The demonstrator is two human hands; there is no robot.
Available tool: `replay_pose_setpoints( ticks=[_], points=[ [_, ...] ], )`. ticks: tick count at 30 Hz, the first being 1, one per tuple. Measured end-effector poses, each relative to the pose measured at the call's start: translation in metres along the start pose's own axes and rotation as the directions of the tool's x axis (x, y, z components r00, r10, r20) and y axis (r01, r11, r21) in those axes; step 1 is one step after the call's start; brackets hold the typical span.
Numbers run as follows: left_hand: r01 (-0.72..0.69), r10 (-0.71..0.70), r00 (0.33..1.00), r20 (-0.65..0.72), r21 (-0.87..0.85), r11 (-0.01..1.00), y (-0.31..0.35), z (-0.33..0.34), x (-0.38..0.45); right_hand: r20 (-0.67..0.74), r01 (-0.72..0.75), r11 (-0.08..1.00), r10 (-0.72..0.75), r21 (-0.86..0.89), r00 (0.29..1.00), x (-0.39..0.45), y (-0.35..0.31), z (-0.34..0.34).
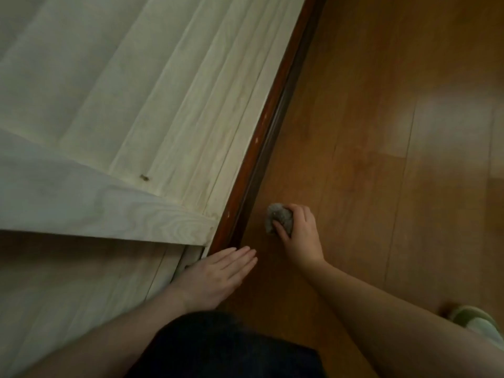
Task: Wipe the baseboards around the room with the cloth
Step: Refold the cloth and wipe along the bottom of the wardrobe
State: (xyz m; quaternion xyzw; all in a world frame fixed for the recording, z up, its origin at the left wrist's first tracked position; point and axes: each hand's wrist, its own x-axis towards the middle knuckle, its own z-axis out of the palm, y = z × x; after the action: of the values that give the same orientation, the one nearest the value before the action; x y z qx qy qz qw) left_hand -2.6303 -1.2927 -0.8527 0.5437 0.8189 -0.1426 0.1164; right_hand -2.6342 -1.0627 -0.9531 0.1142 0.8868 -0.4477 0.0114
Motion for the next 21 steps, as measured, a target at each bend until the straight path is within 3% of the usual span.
replay_pose_setpoints(
  ticks=[2, 5, 8, 10, 14, 21],
  points=[
    [0.019, -0.019, 1.000, 0.009, 0.023, 1.000, 0.007, -0.025, 0.016, 0.017, -0.010, 1.000, 0.010, 0.005, 1.000, -0.011, 0.008, -0.001],
    [0.218, -0.216, 0.976, -0.027, 0.104, 0.970, -0.004, -0.064, 0.054, 0.019, -0.025, 1.000, 0.025, 0.008, 1.000, -0.018, 0.011, -0.003],
    [0.253, -0.305, 0.938, 0.164, 0.278, 0.927, -0.032, -0.086, 0.083, 0.051, -0.031, 0.999, 0.030, 0.022, 0.998, -0.024, 0.006, 0.005],
    [0.279, -0.405, 0.887, 0.220, 0.443, 0.852, -0.052, -0.090, 0.100, 0.074, -0.003, 0.999, -0.001, 0.051, 0.997, -0.029, 0.000, 0.013],
    [0.295, -0.594, 0.778, 0.207, 0.713, 0.636, -0.076, -0.085, 0.118, 0.111, 0.059, 0.996, -0.067, 0.074, 0.992, -0.042, -0.001, 0.025],
    [0.248, -0.611, 0.739, 0.284, 0.729, 0.638, -0.074, -0.058, 0.113, 0.086, 0.098, 0.993, -0.103, 0.059, 0.991, -0.064, 0.000, 0.039]
  ],
)
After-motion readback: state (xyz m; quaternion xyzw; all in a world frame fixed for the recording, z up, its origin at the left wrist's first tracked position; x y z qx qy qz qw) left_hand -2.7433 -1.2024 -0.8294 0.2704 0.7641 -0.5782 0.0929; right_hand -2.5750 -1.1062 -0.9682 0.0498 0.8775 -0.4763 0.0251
